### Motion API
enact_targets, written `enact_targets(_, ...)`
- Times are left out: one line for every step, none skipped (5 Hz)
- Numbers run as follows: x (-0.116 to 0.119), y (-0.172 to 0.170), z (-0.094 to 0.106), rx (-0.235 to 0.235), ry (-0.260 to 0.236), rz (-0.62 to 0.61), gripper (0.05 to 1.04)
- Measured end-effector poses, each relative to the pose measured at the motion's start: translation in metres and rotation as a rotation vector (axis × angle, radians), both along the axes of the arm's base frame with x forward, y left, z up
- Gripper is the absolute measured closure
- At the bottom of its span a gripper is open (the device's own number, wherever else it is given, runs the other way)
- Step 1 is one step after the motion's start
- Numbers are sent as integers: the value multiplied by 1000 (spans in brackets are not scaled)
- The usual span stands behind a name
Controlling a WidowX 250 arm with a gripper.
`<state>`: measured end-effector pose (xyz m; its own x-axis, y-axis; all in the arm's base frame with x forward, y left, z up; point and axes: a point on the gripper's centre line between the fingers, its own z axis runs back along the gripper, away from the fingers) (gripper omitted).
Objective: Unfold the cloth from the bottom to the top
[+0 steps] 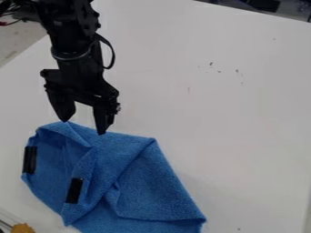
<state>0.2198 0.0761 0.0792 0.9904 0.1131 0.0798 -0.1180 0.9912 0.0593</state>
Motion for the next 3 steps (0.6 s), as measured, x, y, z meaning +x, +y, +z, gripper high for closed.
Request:
enact_targets(-5, -2, -6, -8, 24, 9, 84)
enact_targets(-24, -7, -1, 5, 33, 47, 84)
enact_targets(-53, -16, -1, -5, 55, 115, 84)
